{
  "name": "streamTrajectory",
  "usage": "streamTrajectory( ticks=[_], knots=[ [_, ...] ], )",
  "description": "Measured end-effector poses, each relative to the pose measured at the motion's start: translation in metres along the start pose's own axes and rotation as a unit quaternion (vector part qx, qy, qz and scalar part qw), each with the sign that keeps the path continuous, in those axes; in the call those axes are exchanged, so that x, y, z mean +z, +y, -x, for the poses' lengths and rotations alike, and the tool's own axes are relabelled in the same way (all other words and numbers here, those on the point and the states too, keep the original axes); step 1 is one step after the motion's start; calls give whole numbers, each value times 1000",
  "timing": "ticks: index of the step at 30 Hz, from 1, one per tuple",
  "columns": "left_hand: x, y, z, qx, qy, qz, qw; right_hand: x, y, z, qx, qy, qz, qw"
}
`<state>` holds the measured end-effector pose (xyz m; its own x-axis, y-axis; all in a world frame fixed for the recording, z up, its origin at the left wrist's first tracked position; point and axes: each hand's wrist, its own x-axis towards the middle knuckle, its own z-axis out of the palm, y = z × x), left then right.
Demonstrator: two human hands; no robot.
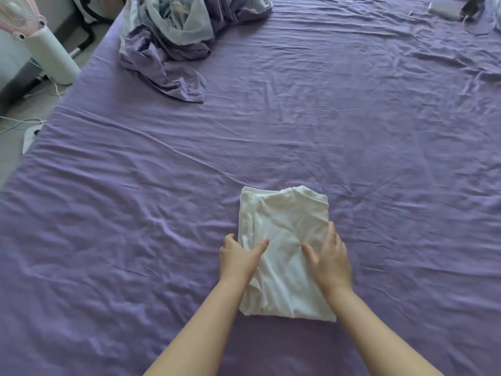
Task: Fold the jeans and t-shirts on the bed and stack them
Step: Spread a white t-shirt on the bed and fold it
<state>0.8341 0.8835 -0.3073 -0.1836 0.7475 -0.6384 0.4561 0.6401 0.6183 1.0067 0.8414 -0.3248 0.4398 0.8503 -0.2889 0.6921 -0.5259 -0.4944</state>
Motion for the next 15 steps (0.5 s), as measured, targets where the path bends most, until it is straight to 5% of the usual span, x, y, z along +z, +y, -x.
streamTrajectory(
  ticks=[5, 15],
  knots=[
    [14, 6, 3, 21, -3, -87, 996, -2, -2, 0, 59, 2, -33, 998],
    [17, 34, 49, 126, -65, 122, 982, -75, 10, 15, 9, 20, -249, 968]
  ],
)
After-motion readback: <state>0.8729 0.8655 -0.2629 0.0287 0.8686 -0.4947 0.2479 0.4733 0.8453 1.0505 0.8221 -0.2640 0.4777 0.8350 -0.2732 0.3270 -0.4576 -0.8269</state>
